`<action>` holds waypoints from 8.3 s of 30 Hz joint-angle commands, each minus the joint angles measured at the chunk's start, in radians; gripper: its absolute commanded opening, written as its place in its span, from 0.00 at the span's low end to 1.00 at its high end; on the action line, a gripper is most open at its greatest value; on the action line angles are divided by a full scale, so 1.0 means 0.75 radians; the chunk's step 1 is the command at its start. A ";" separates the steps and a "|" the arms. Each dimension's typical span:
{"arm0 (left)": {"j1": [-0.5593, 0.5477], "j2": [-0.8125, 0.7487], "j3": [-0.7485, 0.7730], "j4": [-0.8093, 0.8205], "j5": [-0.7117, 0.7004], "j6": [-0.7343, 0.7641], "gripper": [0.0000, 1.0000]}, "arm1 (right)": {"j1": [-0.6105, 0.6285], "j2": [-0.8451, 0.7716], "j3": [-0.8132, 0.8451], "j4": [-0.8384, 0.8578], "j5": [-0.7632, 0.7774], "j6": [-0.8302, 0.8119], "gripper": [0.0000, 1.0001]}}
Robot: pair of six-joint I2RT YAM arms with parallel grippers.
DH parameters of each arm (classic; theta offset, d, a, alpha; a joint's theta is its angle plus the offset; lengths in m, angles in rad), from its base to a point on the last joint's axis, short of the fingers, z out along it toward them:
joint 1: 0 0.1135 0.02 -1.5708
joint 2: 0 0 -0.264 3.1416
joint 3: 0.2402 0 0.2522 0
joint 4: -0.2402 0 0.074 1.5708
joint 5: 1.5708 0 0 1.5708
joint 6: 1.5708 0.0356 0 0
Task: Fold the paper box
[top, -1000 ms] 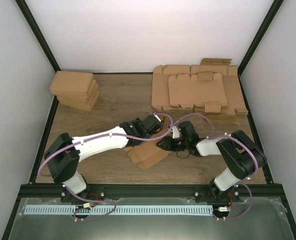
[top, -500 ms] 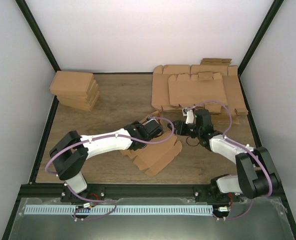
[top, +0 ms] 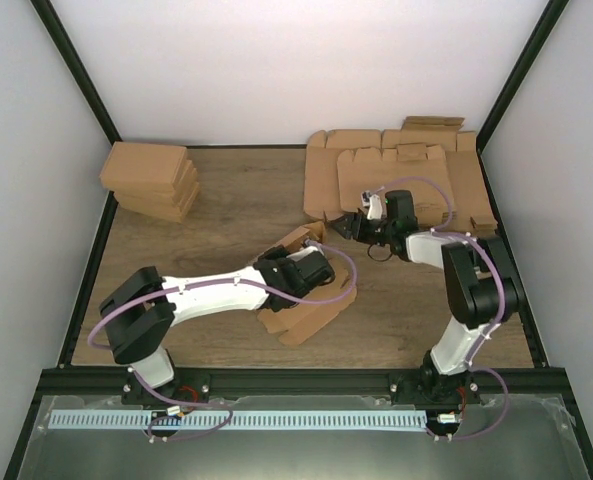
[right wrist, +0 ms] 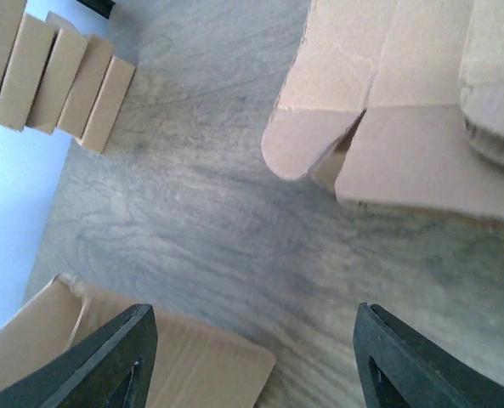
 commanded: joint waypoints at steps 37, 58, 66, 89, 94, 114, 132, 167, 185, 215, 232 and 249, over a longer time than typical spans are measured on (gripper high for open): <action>-0.157 0.135 -0.094 0.140 -0.330 0.063 0.04 | 0.041 0.313 0.239 0.140 -0.364 0.094 0.72; -0.190 0.130 -0.122 0.174 -0.316 0.098 0.04 | 0.055 0.107 -0.237 0.529 -0.510 0.228 0.48; -0.215 0.125 -0.121 0.176 -0.316 0.103 0.04 | 0.104 0.043 -0.365 0.717 -0.472 0.363 0.56; -0.246 0.153 -0.134 0.143 -0.288 0.107 0.04 | 0.097 -0.102 -0.497 0.748 -0.358 0.237 0.60; -0.246 0.149 -0.135 0.151 -0.282 0.113 0.04 | 0.047 -0.208 -0.558 0.789 -0.307 0.192 0.63; -0.247 0.151 -0.139 0.175 -0.258 0.121 0.04 | -0.056 0.259 -0.437 1.241 -0.326 0.216 0.44; -0.252 0.123 -0.137 0.178 -0.218 0.127 0.04 | 0.179 0.335 -0.494 1.293 -0.202 -0.256 0.43; -0.276 0.132 -0.152 0.182 -0.211 0.144 0.04 | 0.246 0.215 -0.524 1.176 0.050 -0.436 0.68; -0.278 0.127 -0.144 0.184 -0.171 0.144 0.04 | 0.322 0.224 -0.497 1.183 0.196 -0.427 0.32; 0.618 -0.290 0.058 0.153 1.655 -0.391 0.78 | 0.550 0.077 -0.545 1.087 0.602 -0.430 0.01; 0.721 -0.265 -0.318 0.600 1.853 -0.548 0.85 | 0.667 0.117 -0.493 0.956 0.723 -0.384 0.04; 0.721 -0.066 -0.342 0.700 1.975 -0.499 0.75 | 0.669 0.212 -0.510 1.092 0.733 -0.389 0.10</action>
